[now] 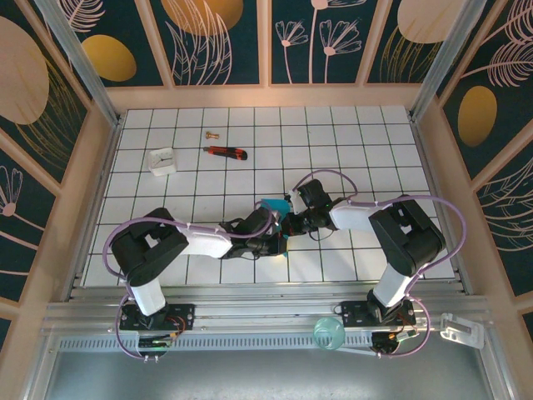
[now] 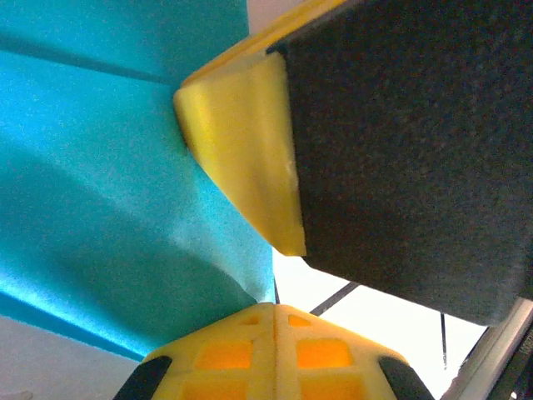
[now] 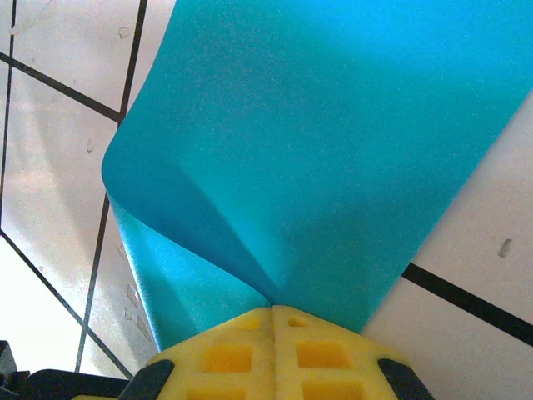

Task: Fold a paper plane with a square sheet of paper (pick it up from the middle)
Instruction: Third fold the triangle at the center of the table.

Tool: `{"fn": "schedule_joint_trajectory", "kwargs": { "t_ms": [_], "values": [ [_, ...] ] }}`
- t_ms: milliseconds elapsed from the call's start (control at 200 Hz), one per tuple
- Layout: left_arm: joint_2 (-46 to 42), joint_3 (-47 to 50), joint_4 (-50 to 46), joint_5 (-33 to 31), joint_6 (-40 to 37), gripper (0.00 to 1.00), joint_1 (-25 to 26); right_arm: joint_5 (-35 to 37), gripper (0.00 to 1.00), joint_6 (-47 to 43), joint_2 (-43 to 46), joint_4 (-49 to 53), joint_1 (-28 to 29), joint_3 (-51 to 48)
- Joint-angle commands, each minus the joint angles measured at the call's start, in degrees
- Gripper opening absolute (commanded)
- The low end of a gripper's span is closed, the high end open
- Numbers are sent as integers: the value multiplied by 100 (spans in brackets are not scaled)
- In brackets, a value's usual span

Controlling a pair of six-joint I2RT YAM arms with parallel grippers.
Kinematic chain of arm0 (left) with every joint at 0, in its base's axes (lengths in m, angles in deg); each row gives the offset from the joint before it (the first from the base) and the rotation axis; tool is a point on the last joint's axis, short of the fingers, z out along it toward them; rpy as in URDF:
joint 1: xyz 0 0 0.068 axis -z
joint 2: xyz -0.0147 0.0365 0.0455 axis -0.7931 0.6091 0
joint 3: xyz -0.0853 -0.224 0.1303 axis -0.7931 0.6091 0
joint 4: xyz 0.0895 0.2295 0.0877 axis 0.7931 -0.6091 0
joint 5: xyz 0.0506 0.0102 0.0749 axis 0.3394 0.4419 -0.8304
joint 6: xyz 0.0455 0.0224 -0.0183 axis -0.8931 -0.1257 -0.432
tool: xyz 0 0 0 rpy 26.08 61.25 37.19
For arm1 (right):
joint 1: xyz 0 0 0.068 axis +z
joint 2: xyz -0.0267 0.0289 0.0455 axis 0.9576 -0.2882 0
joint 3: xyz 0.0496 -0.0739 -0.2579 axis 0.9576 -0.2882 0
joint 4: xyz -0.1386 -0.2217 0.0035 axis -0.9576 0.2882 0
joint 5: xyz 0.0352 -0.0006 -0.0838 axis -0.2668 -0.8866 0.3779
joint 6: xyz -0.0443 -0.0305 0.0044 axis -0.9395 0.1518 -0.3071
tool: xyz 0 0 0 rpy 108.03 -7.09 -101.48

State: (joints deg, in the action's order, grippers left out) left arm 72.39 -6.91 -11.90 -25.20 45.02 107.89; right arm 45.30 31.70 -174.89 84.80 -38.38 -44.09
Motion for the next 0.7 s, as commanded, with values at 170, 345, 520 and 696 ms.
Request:
{"fn": "schedule_joint_trajectory", "kwargs": {
  "t_ms": [170, 345, 520, 696],
  "values": [
    [-63, 348, -464, 269, 47, 0, 306, 642, 0, 16, -358, 897, 67, -345],
    [-136, 315, -538, 322, 17, 0, 376, 642, 0, 12, -368, 888, 68, -345],
    [-75, 204, -692, 378, -36, 0, 477, 651, 0, 23, -381, 889, 72, -346],
    [-258, 84, -795, 435, -173, 0, 505, 643, 0, 16, -389, 879, 74, -354]
  ]
}}
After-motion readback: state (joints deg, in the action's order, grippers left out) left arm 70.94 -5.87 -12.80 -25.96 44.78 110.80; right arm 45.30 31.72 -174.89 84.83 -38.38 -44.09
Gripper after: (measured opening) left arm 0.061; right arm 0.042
